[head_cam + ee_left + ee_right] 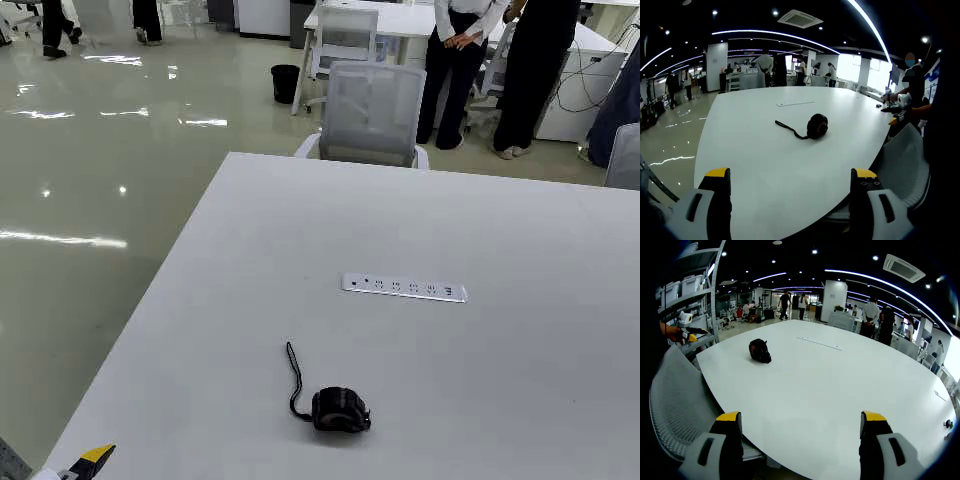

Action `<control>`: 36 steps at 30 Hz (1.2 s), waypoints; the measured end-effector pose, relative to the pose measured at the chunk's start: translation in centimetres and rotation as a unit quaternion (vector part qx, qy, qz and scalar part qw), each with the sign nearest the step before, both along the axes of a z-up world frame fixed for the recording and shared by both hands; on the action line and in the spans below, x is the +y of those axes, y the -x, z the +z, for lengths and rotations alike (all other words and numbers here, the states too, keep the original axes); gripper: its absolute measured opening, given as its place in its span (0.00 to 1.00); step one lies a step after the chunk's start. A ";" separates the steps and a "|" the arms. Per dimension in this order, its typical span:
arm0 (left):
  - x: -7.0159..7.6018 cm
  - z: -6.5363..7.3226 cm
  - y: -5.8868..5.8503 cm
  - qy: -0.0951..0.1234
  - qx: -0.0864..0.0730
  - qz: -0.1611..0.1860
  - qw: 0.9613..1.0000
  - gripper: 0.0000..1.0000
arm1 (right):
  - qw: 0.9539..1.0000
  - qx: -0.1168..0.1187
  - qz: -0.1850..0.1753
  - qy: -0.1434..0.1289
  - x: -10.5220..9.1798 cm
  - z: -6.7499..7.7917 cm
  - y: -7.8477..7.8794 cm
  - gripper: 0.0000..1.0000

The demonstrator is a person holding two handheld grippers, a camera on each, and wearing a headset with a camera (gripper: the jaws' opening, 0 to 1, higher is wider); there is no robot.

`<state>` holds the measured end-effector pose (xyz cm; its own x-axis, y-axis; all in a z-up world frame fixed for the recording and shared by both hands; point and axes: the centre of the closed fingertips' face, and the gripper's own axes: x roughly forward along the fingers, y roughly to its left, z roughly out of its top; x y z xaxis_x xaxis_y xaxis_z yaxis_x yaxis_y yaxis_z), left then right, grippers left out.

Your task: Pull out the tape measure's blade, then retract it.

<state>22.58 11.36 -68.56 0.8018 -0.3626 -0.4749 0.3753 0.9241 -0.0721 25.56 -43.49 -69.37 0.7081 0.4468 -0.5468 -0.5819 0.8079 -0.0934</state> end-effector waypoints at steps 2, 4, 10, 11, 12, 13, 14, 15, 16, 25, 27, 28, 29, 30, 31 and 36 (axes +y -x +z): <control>0.4 -0.2 0.0 0.002 0.001 0.002 1.000 0.99 | 1.000 0.006 -0.002 -0.001 0.1 -0.1 -0.2 1.00; 0.5 -0.3 0.0 0.001 0.001 0.005 1.000 0.99 | 1.000 0.009 -0.008 -0.001 0.1 -0.1 -0.5 1.00; 0.8 -0.7 0.1 0.002 0.003 0.003 1.000 0.99 | 1.000 0.008 -0.004 0.002 0.3 0.0 -0.6 1.00; 0.9 -0.8 0.1 0.002 0.005 0.003 1.000 0.99 | 1.000 0.008 -0.004 0.003 0.3 -0.1 -0.6 1.00; 0.9 -0.9 0.1 0.001 0.006 0.003 1.000 0.99 | 1.000 0.009 -0.004 0.004 0.2 -0.1 -0.6 1.00; 0.9 -1.0 0.1 0.002 0.007 0.002 1.000 0.99 | 1.000 0.008 -0.005 0.005 0.2 -0.1 -0.6 1.00; 0.7 -0.9 0.2 0.002 0.007 0.002 1.000 0.99 | 1.000 0.007 -0.004 0.005 0.2 -0.1 -0.5 1.00; 0.6 -0.8 0.2 0.003 0.008 0.001 1.000 0.99 | 1.000 0.007 -0.004 0.006 0.2 -0.1 -0.4 1.00; 0.4 -0.8 0.2 0.002 0.008 0.000 1.000 0.99 | 1.000 0.008 -0.004 0.007 0.2 -0.2 -0.3 1.00; 0.1 -0.4 -0.4 0.002 0.005 -0.006 1.000 0.99 | 1.000 0.013 -0.010 0.009 -0.4 -0.4 0.2 1.00; 0.1 -0.4 -0.4 0.002 0.004 -0.006 1.000 0.99 | 1.000 0.014 -0.010 0.010 -0.4 -0.5 0.3 1.00; 0.0 -0.2 -0.5 0.002 0.003 -0.007 1.000 0.99 | 1.000 0.013 -0.010 0.011 -0.4 -0.5 0.4 1.00; -0.1 -0.2 -0.5 0.003 0.002 -0.008 1.000 0.99 | 1.000 0.013 -0.011 0.011 -0.5 -0.6 0.4 1.00; -0.1 -0.2 -0.5 0.002 0.003 -0.009 1.000 0.99 | 1.000 0.014 -0.012 0.011 -0.6 -0.7 0.4 1.00; -0.1 -0.2 -0.5 0.001 0.003 -0.009 1.000 0.99 | 1.000 0.014 -0.013 0.010 -0.6 -0.6 0.4 1.00; -0.3 0.0 -0.6 0.000 0.004 -0.011 1.000 0.99 | 1.000 0.012 -0.013 0.009 -0.6 -0.5 0.3 1.00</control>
